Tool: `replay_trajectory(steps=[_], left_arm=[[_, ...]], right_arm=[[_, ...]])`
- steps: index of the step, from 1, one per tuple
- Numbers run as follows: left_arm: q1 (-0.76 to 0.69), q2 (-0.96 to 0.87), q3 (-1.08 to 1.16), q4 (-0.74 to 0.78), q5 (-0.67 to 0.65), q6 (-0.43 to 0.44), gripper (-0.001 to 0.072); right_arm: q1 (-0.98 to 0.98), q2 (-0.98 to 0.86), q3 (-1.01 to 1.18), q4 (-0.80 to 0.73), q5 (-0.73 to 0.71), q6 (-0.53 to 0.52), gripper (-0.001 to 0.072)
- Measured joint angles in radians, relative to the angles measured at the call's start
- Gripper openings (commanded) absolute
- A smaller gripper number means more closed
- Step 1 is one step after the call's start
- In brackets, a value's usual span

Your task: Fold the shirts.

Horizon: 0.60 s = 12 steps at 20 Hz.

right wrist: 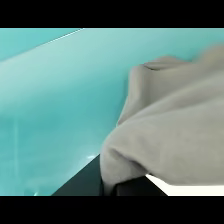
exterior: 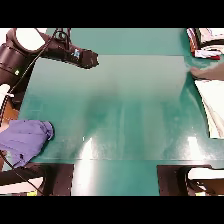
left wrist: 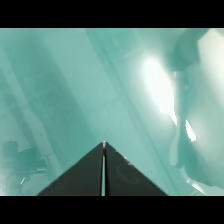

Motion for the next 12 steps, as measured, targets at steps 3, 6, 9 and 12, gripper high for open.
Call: replay_trajectory(steps=[3,6,9,12], left_arm=[[-0.005,-0.003,0.0,0.0,0.005,-0.002,0.0024],[-0.008,-0.005,0.0,-0.001,0.006,-0.006,0.0024],[-0.008,-0.005,0.0,-0.001,0.007,-0.006,0.0024],[-0.008,-0.005,0.0,-0.002,0.006,-0.007,0.0024]], right_arm=[[-0.048,-0.005,0.021,0.016,-0.037,0.0,0.0014],[-0.068,-0.006,0.111,0.044,-0.056,-0.01,0.0014],[-0.084,-0.005,0.22,0.058,-0.021,-0.015,0.0014],[-0.119,0.028,0.242,0.045,0.045,-0.006,0.0015]])
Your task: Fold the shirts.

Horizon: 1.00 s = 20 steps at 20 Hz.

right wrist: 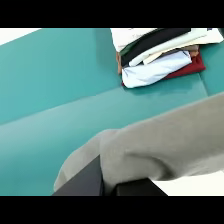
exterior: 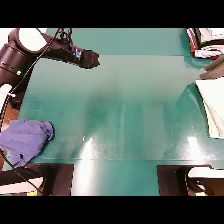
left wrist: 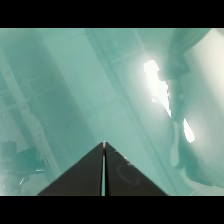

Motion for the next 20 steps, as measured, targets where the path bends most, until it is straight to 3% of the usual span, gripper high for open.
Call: replay_trajectory(steps=[6,7,9,11,15,20], left_arm=[[0.0,0.0,0.0,0.0,-0.022,0.001,0.0024],[0.0,0.0,0.0,0.0,-0.025,0.002,0.0024],[0.0,0.0,0.0,0.0,-0.031,0.004,0.0024],[0.0,0.0,0.0,0.0,-0.035,0.005,0.0024],[0.0,0.0,0.0,0.001,-0.038,0.007,0.0024],[0.0,0.0,0.0,0.002,-0.037,0.007,0.0024]], right_arm=[[-0.122,0.144,-0.239,-0.177,0.109,0.02,0.0018],[-0.149,0.17,-0.294,-0.219,0.124,0.021,0.0062],[-0.21,0.223,-0.412,-0.296,0.155,0.029,0.039],[-0.276,0.272,-0.525,-0.35,0.173,0.035,0.049],[-0.386,0.347,-0.677,-0.388,0.182,0.039,0.0491],[-0.344,0.384,-0.672,-0.211,0.142,0.04,0.0489]])
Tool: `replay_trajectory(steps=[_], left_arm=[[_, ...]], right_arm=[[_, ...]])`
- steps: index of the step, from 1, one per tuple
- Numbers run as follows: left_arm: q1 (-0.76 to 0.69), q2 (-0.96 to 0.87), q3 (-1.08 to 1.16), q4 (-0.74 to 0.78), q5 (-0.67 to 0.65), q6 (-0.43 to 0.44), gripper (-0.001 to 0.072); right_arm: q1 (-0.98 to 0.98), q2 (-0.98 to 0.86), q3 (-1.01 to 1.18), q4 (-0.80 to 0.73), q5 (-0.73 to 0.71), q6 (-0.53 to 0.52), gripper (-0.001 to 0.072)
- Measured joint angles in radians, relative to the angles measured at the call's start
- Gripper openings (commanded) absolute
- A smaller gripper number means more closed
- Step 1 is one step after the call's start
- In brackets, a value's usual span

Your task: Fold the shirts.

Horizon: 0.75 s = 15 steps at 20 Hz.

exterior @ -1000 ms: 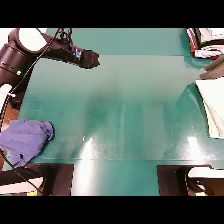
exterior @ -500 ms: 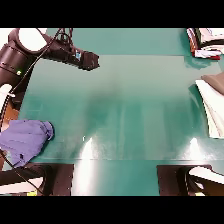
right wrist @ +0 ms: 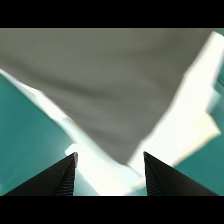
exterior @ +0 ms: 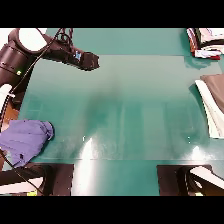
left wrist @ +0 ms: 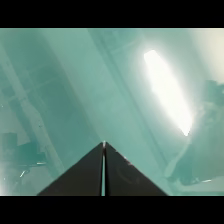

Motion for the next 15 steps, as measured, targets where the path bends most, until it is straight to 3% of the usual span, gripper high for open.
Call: replay_trajectory(steps=[3,4,6,7,8,15], left_arm=[[0.0,0.0,0.0,0.0,-0.005,0.0,0.0024],[0.0,0.0,0.0,0.0,-0.003,0.0,0.0024],[0.0,0.0,0.0,0.0,0.011,0.0,0.0024],[0.0,0.0,0.0,0.0,0.021,0.0,0.0025],[0.0,0.0,0.0,-0.001,0.031,0.0,0.0024],[0.0,0.0,0.0,-0.001,0.099,0.0,0.0025]], right_arm=[[0.161,0.006,0.045,0.111,-0.01,0.0,0.0485],[0.224,0.007,0.058,0.132,-0.013,0.0,0.0443],[0.367,0.007,0.075,0.156,-0.022,0.0,0.0273],[0.442,0.007,0.08,0.161,-0.029,0.0,0.0164],[0.508,0.007,0.084,0.159,-0.038,0.0,0.0012],[0.864,0.007,0.092,-0.011,-0.079,-0.002,0.0017]])
